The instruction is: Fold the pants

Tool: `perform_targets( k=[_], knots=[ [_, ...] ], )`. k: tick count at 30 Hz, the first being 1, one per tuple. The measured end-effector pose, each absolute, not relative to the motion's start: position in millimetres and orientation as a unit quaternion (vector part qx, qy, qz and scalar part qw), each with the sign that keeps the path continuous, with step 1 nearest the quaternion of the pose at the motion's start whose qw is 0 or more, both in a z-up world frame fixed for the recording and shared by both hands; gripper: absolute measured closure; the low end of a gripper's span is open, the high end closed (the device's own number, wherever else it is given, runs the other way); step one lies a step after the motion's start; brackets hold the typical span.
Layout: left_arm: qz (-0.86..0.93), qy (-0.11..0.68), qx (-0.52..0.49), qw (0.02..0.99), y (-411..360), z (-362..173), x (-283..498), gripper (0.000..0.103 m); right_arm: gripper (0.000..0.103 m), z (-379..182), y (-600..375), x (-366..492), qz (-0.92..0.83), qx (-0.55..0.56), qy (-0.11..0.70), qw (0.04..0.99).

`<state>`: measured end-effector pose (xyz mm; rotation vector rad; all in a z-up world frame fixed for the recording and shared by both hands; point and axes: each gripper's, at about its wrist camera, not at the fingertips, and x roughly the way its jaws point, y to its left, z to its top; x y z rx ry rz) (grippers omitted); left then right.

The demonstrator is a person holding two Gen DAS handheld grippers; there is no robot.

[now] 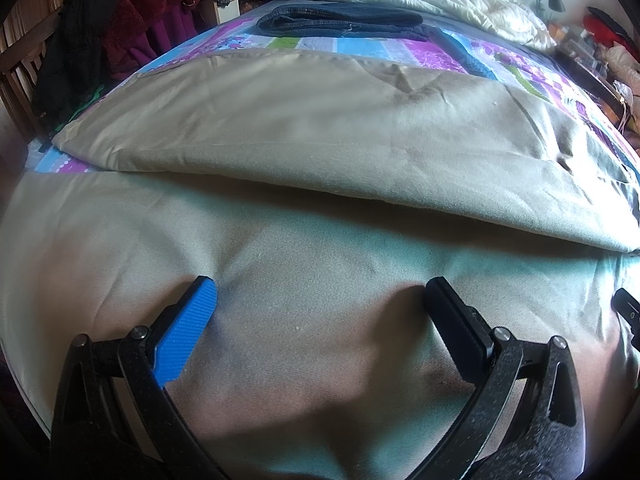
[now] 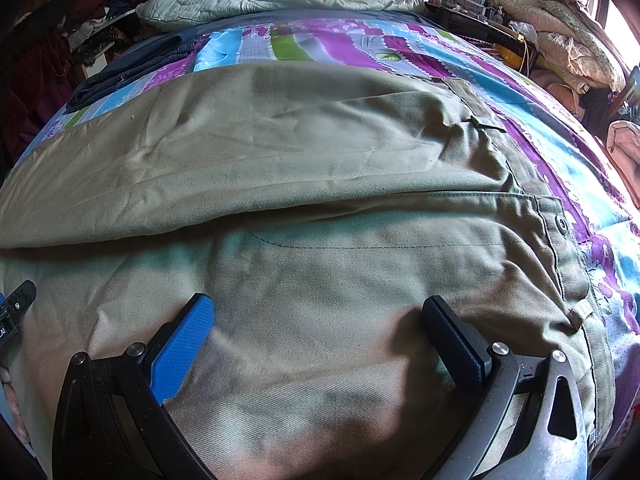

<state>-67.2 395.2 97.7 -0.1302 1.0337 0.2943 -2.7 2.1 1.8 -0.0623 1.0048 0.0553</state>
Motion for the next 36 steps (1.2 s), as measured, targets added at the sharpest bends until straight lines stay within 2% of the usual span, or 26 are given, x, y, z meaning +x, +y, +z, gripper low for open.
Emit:
perform_targets(
  k=[25,30,32,36],
  knots=[
    [0.153,0.491,-0.061,0.856,392,97,-68,0.000,0.000,2,2,3,0.016,-0.035,0.485,0.873],
    [0.154,0.499,-0.058,0.851,388,101,-74,0.000,0.000,11,-7,-10,0.082,-0.026,0.494,0.865],
    [0.123,0.511,-0.081,0.847,392,113,-86,0.003,0.000,26,-23,-27,0.121,-0.009,0.484,0.866],
    [0.097,0.412,-0.117,0.898,442,168,-123,0.003,0.000,69,-73,-51,0.116,-0.051,0.415,0.901]
  ],
)
